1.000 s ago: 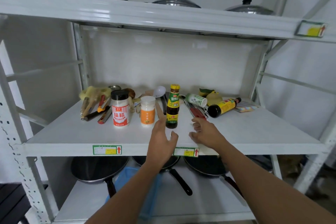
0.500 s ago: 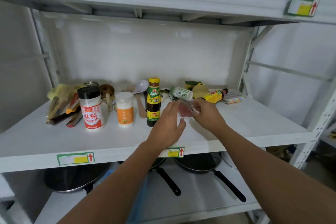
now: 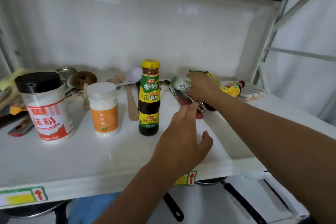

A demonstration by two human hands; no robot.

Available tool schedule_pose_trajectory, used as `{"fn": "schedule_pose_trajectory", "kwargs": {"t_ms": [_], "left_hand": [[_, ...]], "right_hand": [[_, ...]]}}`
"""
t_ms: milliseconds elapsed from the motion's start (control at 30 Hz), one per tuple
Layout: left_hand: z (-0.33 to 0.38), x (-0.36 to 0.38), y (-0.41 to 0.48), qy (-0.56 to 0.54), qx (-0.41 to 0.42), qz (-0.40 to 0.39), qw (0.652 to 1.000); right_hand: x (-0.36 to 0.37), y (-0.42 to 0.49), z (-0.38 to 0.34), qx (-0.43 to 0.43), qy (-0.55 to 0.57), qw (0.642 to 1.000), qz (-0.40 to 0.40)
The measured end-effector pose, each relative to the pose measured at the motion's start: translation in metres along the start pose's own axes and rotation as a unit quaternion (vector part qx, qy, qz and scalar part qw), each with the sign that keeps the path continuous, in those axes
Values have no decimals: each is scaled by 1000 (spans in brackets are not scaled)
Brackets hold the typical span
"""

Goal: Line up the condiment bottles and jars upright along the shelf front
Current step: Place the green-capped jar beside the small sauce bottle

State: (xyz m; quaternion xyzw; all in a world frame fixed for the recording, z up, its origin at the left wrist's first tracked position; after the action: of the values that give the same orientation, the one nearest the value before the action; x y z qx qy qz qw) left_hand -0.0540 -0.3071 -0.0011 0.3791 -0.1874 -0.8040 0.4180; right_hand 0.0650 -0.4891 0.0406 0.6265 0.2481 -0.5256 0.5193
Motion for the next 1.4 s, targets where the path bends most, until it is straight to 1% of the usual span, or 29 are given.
{"fn": "schedule_pose_trajectory", "kwargs": {"t_ms": [200,300,367,433,500,533,600,733,900,967,1033,1133,1200,1300,1400], "left_hand": [[-8,5,-3,-52,-5,-14,999],[-11,3,-2,-66,-10,-5,998],[-13,3,-2,-81,-20,-7,996],[-17,0,-3,-105,-35,-7,994],[-23,-6,-3,-126,-55,9,990],[-25,-9,-4,-133,-64,20,989],[-24,-16,-6,-139,-66,36,987],[-17,-21,-18,-140,-55,44,988],[-24,-32,-31,-155,-116,68,979],[-27,-35,-36,-153,-139,70,976],[-30,-35,-39,-130,-148,62,978],[-32,-31,-39,-90,-160,30,983],[-30,-28,-38,-87,-166,12,982],[-27,-24,-37,-130,-168,-11,977],[-35,-23,-39,-214,-204,-26,955]], "right_hand": [[32,26,4,11,-98,995,-25],[32,25,1,1,-134,991,-14],[26,17,-2,-1,-137,991,7],[16,4,-2,10,-88,996,32],[5,-12,0,32,31,998,54],[-2,-22,2,42,93,993,61],[-12,-44,4,52,186,979,62],[-20,-96,8,81,303,949,31],[-12,-150,3,93,421,902,-6],[-12,-164,-3,91,451,888,-10],[-14,-173,-11,82,463,882,-15],[-11,-178,-18,74,472,878,-25],[-8,-180,-21,68,479,874,-40],[-8,-180,-29,38,488,870,-57],[-6,-177,-32,10,488,870,-65]]}}
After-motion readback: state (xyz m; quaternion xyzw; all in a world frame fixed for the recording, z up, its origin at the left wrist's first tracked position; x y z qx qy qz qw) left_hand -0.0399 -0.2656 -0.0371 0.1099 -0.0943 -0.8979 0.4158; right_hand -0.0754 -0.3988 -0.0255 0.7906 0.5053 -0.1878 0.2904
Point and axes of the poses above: each hand's wrist, its own y-axis towards the middle knuckle, its own x-axis out of the palm, z = x × y, the point moved 10 cm from there along y, towards the middle knuckle, and after that the axes turned 15 degrees about -y, right-handed, at the moved point
